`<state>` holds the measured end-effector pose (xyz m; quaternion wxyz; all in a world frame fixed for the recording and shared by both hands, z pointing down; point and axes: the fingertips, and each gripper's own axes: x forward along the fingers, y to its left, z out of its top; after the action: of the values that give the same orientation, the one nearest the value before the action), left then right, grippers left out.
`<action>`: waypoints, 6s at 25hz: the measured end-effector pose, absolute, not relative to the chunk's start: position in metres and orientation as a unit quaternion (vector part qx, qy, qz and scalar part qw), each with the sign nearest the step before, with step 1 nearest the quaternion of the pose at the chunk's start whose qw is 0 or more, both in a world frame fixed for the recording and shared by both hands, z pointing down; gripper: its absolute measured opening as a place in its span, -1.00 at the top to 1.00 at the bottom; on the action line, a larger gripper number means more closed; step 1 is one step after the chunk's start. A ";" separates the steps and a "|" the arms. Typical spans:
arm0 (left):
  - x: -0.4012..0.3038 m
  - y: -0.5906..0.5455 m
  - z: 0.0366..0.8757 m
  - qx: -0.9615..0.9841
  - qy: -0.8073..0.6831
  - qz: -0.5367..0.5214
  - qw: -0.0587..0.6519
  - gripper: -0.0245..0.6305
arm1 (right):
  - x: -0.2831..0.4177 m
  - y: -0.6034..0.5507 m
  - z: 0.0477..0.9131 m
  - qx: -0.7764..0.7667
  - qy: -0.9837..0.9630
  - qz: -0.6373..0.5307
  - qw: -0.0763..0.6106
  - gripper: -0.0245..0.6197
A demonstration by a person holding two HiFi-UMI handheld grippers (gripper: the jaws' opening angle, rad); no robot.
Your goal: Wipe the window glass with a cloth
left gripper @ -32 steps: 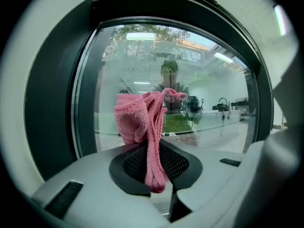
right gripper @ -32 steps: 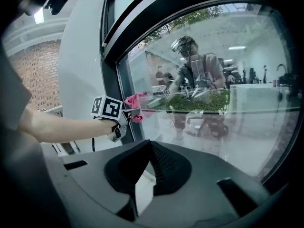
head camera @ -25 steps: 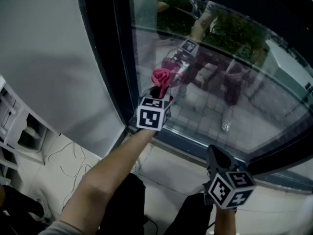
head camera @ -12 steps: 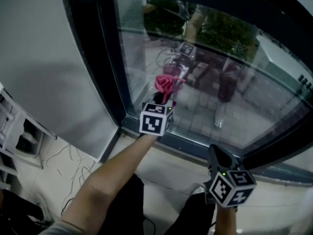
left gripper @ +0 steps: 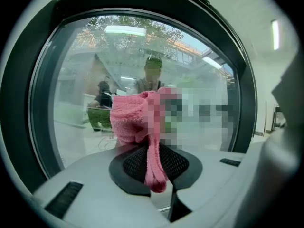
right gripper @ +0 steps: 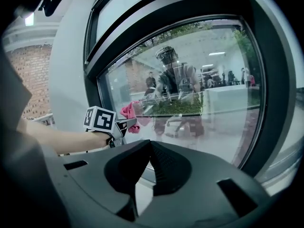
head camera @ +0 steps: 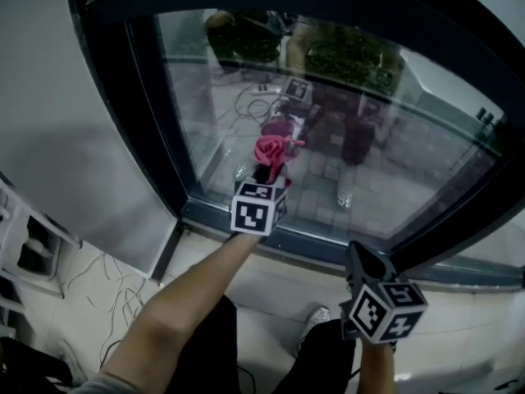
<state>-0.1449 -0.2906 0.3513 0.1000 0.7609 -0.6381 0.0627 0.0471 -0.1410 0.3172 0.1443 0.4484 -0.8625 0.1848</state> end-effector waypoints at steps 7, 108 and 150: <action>-0.100 -0.296 0.354 0.771 -0.624 0.065 0.109 0.77 | 0.082 -0.141 0.315 0.475 -0.849 0.183 0.140 0.95; 0.196 -0.311 0.453 0.855 -0.481 0.099 0.169 0.77 | 0.258 -0.127 0.361 0.559 -0.781 0.252 0.120 0.95; -0.190 -0.287 0.446 0.759 -0.621 0.098 0.170 0.77 | -0.045 -0.143 0.376 0.393 -0.874 0.221 0.183 0.95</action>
<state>-0.1900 -0.2868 0.4461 0.1699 0.7587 -0.6212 0.0979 -0.0452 -0.1435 0.3759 0.1826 0.3926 -0.8738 0.2214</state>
